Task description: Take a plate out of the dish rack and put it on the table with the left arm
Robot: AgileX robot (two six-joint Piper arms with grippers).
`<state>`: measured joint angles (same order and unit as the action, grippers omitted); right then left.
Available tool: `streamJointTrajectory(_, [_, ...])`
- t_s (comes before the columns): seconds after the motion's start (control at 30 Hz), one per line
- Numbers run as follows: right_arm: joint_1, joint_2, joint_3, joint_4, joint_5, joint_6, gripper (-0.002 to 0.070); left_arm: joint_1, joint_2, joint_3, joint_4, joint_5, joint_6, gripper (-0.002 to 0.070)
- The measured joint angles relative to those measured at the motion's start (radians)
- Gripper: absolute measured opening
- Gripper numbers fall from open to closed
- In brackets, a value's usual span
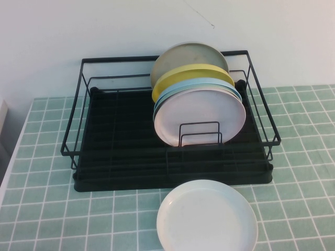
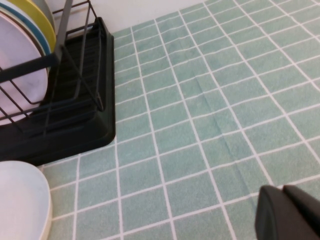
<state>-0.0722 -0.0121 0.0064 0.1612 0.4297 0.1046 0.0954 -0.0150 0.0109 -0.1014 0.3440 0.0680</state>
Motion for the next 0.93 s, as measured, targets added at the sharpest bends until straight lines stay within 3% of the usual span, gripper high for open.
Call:
streamJointTrajectory(0.3, [0.000, 0.000, 0.000, 0.000, 0.000, 0.000, -0.0001, -0.123, 0.000, 0.000, 0.015, -0.002, 0.000, -0.0002])
streamJointTrajectory(0.93, [0.000, 0.000, 0.000, 0.000, 0.000, 0.000, -0.0001, -0.123, 0.000, 0.000, 0.046, -0.002, 0.000, -0.0002])
